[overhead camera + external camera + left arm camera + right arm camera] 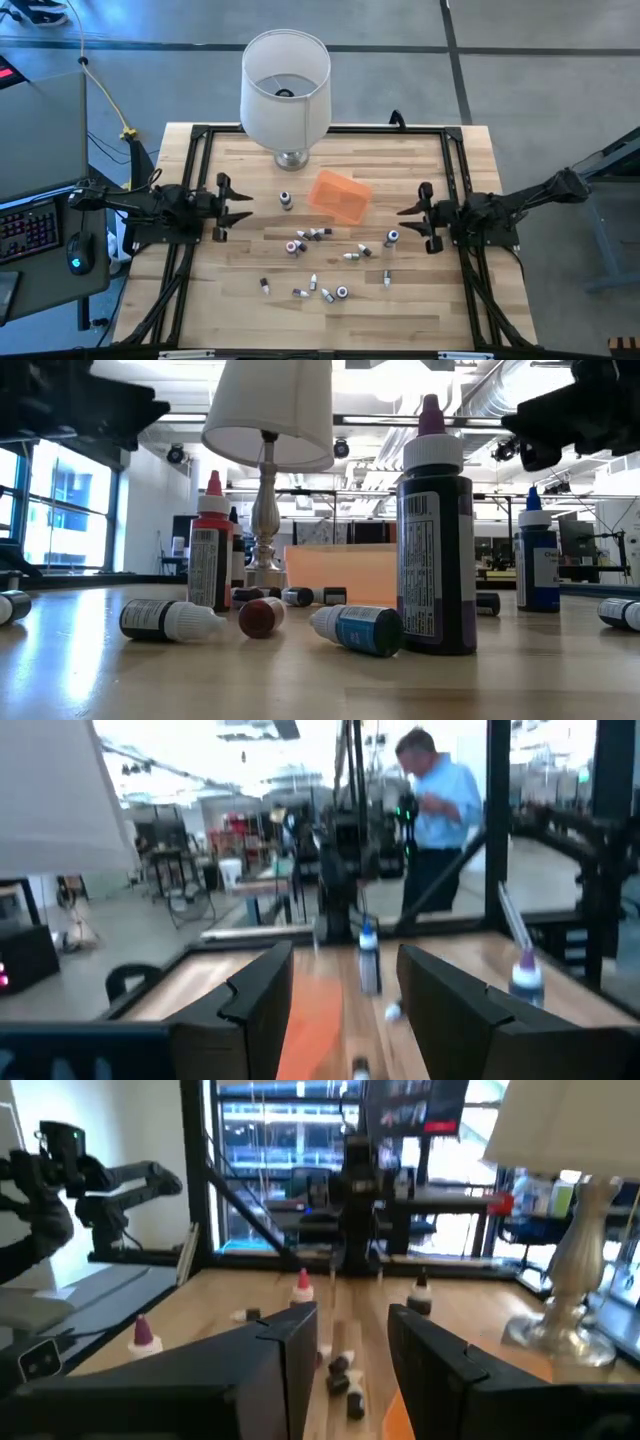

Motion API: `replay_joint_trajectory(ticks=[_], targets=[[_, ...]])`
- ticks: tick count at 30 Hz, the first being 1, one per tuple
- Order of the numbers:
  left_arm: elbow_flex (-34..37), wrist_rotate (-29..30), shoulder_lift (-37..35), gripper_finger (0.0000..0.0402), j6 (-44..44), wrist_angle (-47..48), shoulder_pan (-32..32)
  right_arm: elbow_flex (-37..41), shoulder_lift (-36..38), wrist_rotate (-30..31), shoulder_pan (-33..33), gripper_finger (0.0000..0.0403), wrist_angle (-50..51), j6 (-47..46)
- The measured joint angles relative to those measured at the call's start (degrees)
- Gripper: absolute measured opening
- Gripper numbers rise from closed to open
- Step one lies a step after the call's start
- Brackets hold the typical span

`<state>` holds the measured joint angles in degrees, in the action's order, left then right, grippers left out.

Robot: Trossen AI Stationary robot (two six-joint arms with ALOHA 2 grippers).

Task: Pick & Place food coloring
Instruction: Put the large blue food coloring bottle into the orange bin

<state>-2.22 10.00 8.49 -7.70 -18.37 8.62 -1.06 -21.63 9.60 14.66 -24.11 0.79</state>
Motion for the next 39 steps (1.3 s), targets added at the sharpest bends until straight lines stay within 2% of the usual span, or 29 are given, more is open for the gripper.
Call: replay_joint_trajectory(ticks=[6,14,24,28,34,39], targets=[[0.0,2.29,0.02,0.0179,6.67,-2.46,0.0,0.0,-7.73,-6.43,0.02,0.0117,-0.81,-0.73],[0.0,6.87,0.02,0.0179,7.78,-5.7,0.0,0.0,-14.77,-3.73,0.0,0.0117,-0.44,-0.86],[-0.02,7.19,0.02,0.0179,7.99,-9.1,0.0,0.0,-20.31,-2.56,0.0,0.0117,-0.42,-0.51],[-0.02,7.23,0.02,0.0179,8.12,-9.07,0.0,-0.04,-22.01,-2.24,0.0,0.0097,-0.12,-0.47],[-0.02,7.28,0.02,0.0179,8.21,-9.05,0.0,-0.18,-23.85,0.51,0.03,0.0039,0.03,-0.8],[-0.02,8.24,0.02,0.0179,8.21,-10.0,0.02,0.2,-24.27,2.57,-0.02,0.0039,-4.78,-0.49]])
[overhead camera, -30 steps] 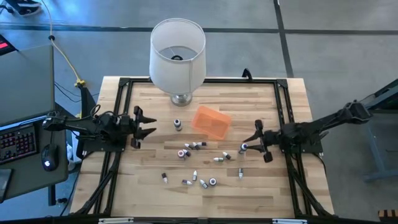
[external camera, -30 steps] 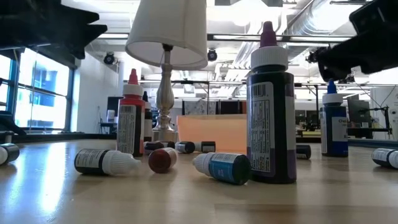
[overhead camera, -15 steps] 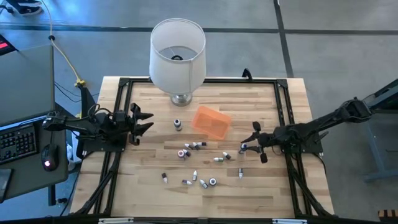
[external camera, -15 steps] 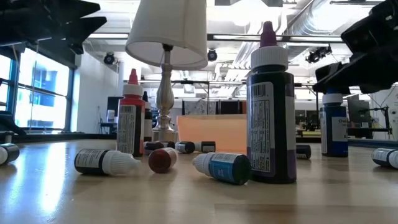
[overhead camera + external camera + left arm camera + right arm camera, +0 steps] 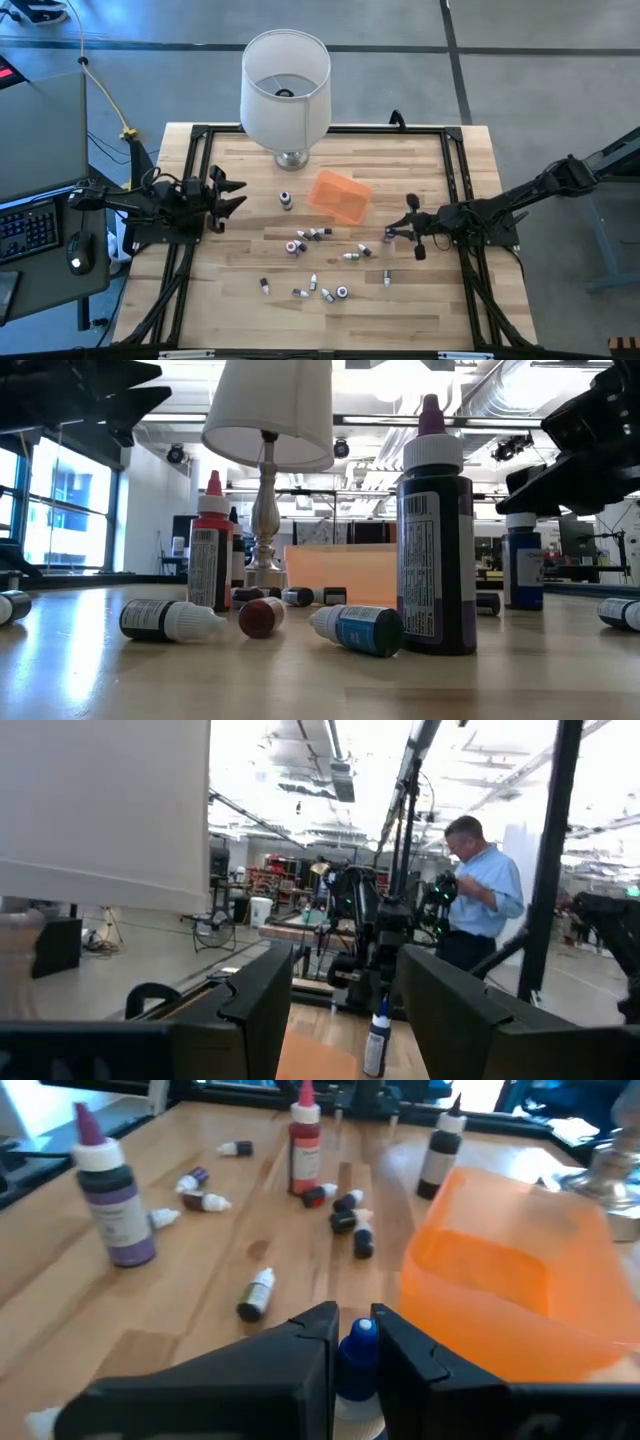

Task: Pick & Place food coloring
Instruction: Put the large blue food coloring bottle into the orange bin

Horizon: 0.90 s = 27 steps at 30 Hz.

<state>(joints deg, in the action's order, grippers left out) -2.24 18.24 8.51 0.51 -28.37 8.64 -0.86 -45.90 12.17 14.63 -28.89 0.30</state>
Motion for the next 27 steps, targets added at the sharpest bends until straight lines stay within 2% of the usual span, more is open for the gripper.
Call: replay_joint_trajectory(ticks=[4,9,12,14,20,27], targets=[[0.0,2.17,-0.02,0.0179,-0.01,-2.59,0.0,-0.16,0.17,5.8,0.0,0.0039,-13.47,3.27],[-0.02,4.49,-0.01,0.0179,-0.08,-5.17,-0.02,-0.15,0.17,16.09,-0.64,0.005,-32.0,15.14],[-0.02,4.85,-0.02,0.0179,-0.15,-5.27,0.0,-0.2,0.17,19.57,-3.89,0.0046,-34.33,15.2],[-0.02,6.39,0.0,0.0179,-0.23,-5.62,0.0,-0.2,-0.4,18.95,-7.2,0.004,-32.81,10.58],[-0.02,12.91,0.0,0.0179,-0.22,-6.64,-0.02,-1.18,-5.93,11.12,-16.61,0.0041,-31.77,-0.62],[-0.04,13.86,-0.02,0.0179,-0.23,-8.8,-0.02,-11.09,-18.53,6.71,-21.19,0.004,-22.04,-3.02]])
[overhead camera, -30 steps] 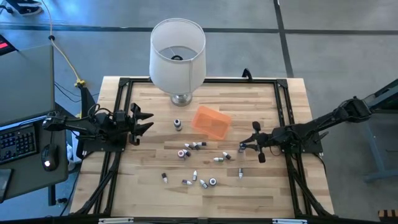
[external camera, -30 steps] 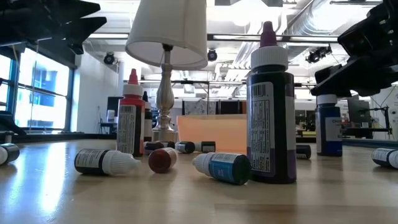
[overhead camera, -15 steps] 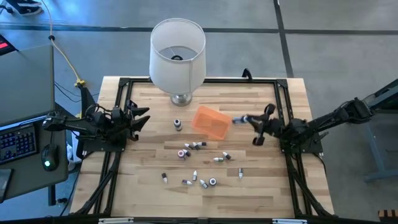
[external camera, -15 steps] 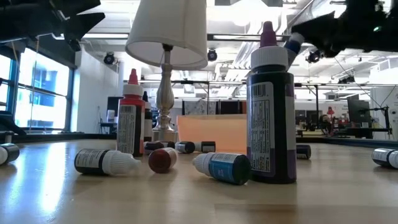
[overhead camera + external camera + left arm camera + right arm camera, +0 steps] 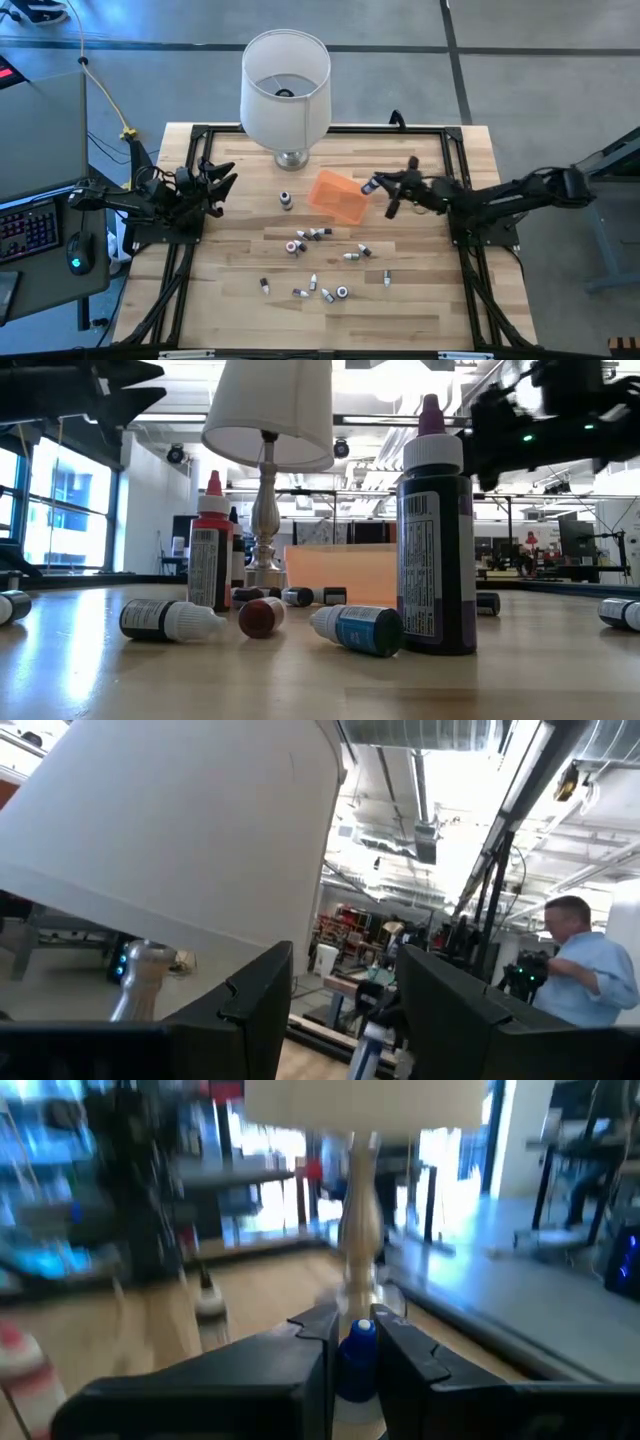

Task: Pick & Place food coloring
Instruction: Put the large blue food coloring bottle into the orange bin, then put the large purple food coloring bottle into the orange bin

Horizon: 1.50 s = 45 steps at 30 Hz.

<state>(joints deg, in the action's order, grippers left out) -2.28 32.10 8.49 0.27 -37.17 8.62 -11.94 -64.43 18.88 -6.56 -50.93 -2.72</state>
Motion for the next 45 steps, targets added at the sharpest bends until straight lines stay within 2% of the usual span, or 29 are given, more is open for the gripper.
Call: replay_joint_trajectory(ticks=[5,11,16,22,28,36,38,39,43,45], targets=[[0.0,-0.02,0.01,0.0179,0.0,0.2,0.0,-4.81,-8.04,0.27,-0.3,0.0042,2.65,0.05],[0.0,-0.04,0.01,0.0179,0.0,0.72,0.0,-5.43,-12.86,5.28,-0.27,0.0043,3.49,-2.68],[0.0,-0.13,0.02,0.0179,0.02,1.5,0.02,-5.05,-14.49,4.7,-0.27,0.0043,4.98,-3.77],[0.0,-0.13,0.02,0.0179,0.02,1.33,0.01,-5.05,-15.94,4.94,-0.27,0.0081,5.03,-3.3],[0.0,-0.13,0.02,0.0179,0.02,1.33,0.0,-5.05,-16.32,5.27,-0.29,0.0103,4.54,-0.51],[0.0,-0.13,0.02,0.0179,0.04,1.36,0.01,-5.31,-14.25,7.17,0.11,0.0119,-7.92,8.78],[0.0,-0.12,0.02,0.0179,0.04,1.4,0.0,-5.31,-12.88,4.7,0.66,0.0119,-10.38,7.14],[0.0,-0.13,0.02,0.0179,0.04,1.55,0.0,-5.34,-12.33,1.64,0.95,0.0119,-10.89,5.34],[0.0,-0.14,0.01,0.0179,0.04,1.73,0.02,-5.36,-11.93,-17.91,2.78,0.0118,-10.59,-4.09],[0.0,-0.13,0.02,0.0179,0.04,1.72,0.0,-5.36,-12.4,-25.85,5.11,0.0118,-10.63,-6.35]])
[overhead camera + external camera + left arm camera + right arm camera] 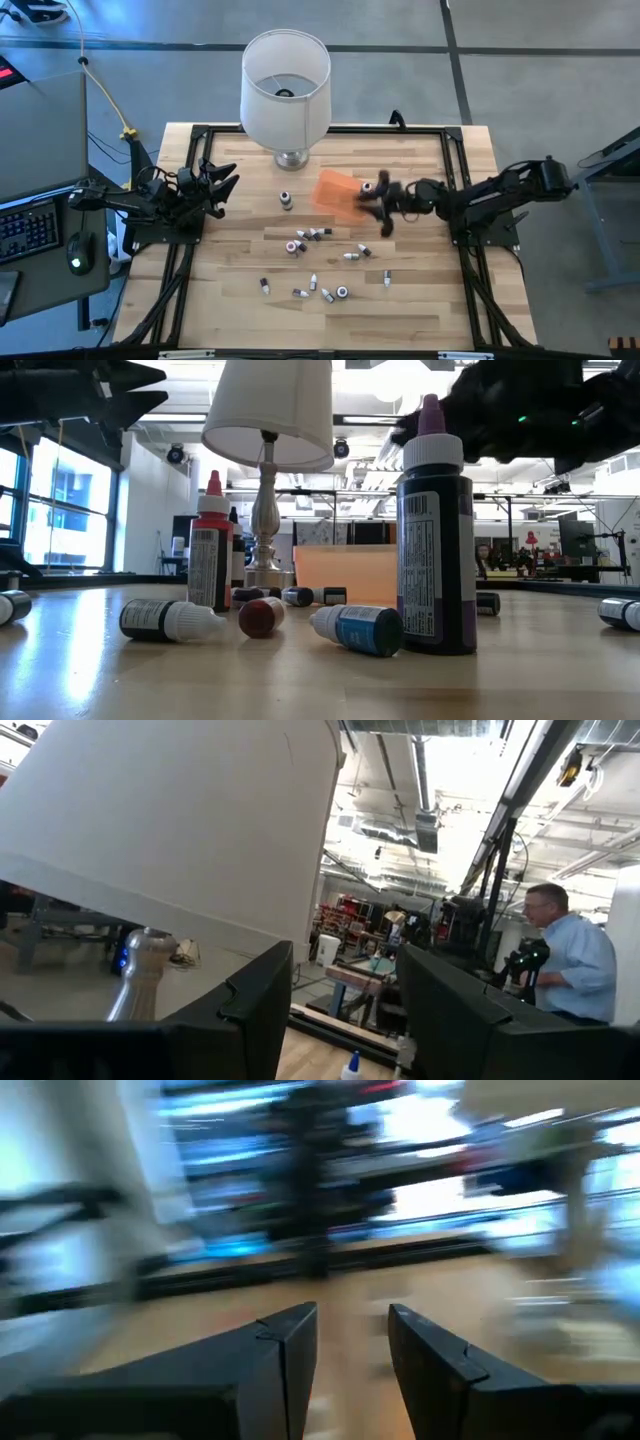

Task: Pick & Place food coloring
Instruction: Put the large purple food coloring bottle into the orange bin

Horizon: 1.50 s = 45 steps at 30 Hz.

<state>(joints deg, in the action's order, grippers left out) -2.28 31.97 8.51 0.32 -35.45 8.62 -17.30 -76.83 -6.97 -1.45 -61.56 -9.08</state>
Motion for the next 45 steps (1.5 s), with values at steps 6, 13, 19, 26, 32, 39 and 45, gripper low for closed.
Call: replay_joint_trajectory(ticks=[6,13,19,26,32,39,45], targets=[[0.0,0.0,0.0,0.0179,0.15,-0.07,0.01,-2.88,-3.92,-0.89,11.48,0.0118,0.81,8.1],[0.0,0.0,0.0,0.0179,0.22,-0.04,0.0,-13.26,-11.93,0.97,19.09,0.0118,8.13,13.87],[0.0,0.0,-0.02,0.0179,0.22,-0.02,0.02,-21.0,-18.91,-1.72,20.77,0.0117,16.2,9.62],[0.0,-0.86,-0.01,0.0179,0.27,0.28,0.0,-24.12,-21.47,-10.17,20.78,0.0117,17.2,6.19],[0.0,-1.57,0.0,0.0179,0.4,0.9,0.0,-24.17,-21.45,-9.94,21.13,0.0117,19.52,7.68],[0.0,-1.57,-0.02,0.0179,1.66,0.9,0.01,-24.15,-21.49,-10.11,21.13,0.0117,22.29,7.62],[0.0,-1.55,-0.02,0.0179,1.66,0.9,0.0,-24.15,-21.49,-10.38,21.93,0.0117,24.36,7.94]])
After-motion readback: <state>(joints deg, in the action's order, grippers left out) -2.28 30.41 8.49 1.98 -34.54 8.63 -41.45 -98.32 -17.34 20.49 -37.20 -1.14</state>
